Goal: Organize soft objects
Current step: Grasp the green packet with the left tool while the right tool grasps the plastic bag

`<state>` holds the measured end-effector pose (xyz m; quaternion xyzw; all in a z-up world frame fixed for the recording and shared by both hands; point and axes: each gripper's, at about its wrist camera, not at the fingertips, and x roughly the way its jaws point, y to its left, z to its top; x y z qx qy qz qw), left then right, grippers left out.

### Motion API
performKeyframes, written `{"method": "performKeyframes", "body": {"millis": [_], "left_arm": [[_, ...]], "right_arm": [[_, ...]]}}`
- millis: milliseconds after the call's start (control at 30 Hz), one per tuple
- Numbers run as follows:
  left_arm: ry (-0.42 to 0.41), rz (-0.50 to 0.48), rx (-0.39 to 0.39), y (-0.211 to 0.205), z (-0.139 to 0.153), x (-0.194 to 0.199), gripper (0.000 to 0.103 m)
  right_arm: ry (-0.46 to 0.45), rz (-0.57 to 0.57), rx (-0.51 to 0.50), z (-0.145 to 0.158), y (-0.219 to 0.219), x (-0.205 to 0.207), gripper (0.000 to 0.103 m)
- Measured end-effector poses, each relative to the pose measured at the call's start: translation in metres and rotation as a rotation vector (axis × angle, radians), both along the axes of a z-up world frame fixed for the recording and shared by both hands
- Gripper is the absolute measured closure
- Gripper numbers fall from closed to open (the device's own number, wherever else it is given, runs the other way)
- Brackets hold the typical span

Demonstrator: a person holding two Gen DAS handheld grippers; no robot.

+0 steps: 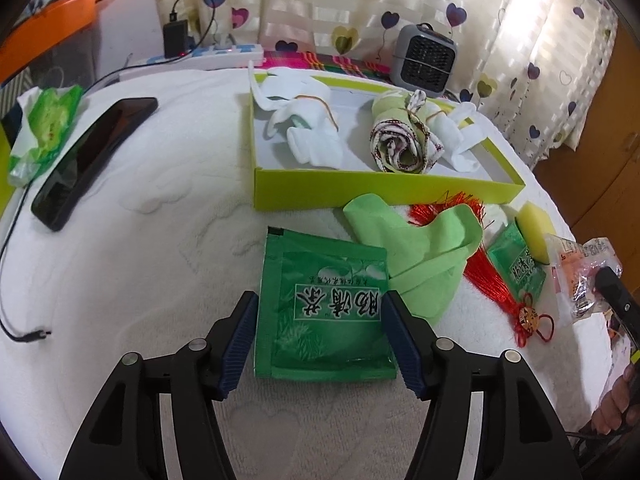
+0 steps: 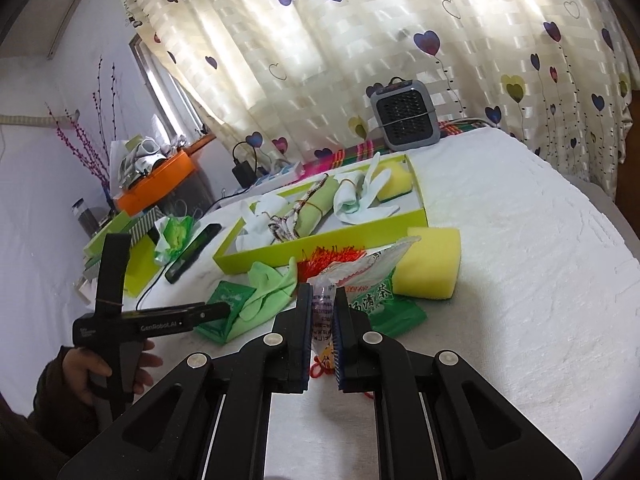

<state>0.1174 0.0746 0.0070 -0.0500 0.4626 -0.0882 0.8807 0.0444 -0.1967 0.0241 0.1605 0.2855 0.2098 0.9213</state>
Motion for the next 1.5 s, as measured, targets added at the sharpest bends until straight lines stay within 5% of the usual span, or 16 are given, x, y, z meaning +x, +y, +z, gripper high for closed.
{"method": "performKeyframes", "body": {"millis": [367, 1067, 1500], "left_arm": [[-0.010, -0.007, 0.066, -0.013, -0.002, 0.002, 0.036], [-0.064, 0.049, 0.068, -0.003, 0.004, -0.002, 0.088], [-0.099, 0.071, 0.042, 0.003, 0.014, -0.009, 0.093]], "right_arm": [[0.014, 0.024, 0.009, -0.004, 0.004, 0.005, 0.094], [0.043, 0.016, 0.015, -0.009, 0.002, 0.008, 0.094], [0.038, 0.010, 0.017, -0.009, 0.001, 0.007, 0.094]]}}
